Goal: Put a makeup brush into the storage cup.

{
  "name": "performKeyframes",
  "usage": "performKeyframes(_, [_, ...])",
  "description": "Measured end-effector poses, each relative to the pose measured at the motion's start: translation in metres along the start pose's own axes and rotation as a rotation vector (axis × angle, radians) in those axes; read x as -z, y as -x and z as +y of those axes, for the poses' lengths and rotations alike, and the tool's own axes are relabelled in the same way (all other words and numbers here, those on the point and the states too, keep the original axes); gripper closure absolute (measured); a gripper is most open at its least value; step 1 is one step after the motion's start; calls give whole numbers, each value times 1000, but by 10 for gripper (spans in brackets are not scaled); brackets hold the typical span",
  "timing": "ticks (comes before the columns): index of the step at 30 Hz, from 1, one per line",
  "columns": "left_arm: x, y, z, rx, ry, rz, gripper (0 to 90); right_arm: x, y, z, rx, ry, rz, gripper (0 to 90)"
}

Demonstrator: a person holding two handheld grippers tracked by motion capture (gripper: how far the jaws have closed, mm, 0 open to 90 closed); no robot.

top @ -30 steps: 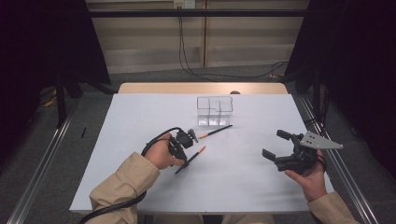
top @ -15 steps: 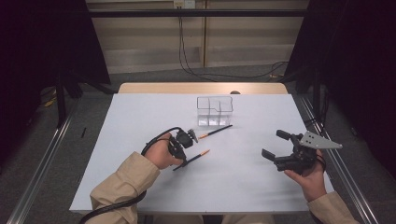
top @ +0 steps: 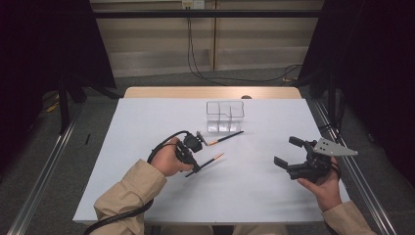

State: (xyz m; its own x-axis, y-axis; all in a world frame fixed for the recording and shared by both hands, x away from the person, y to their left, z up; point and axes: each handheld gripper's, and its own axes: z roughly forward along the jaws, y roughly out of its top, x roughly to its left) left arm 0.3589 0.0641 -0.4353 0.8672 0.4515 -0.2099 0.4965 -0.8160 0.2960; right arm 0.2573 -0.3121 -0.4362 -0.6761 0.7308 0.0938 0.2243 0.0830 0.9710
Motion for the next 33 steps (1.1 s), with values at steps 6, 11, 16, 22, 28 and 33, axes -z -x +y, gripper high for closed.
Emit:
performKeyframes(6, [7,0,-1,21,109,-7,848,-2,0,-1,-3,-5,3,9])
performKeyframes(11, [12,0,-2,30,197,-19,849,-4,-1,-1,-4,-9,5,9])
performKeyframes(16, [16,1,-3,34,263,-43,848,-6,-1,-1,-9,-9,7,9])
performKeyframes(22, [15,2,-3,41,351,-64,848,-7,-2,-1,-11,-8,11,9])
performKeyframes(28, [18,5,-2,33,439,-62,848,-11,-4,1,-13,-14,16,8])
performKeyframes(33, [21,6,-5,37,518,-64,848,-16,-8,3,-8,-25,23,7])
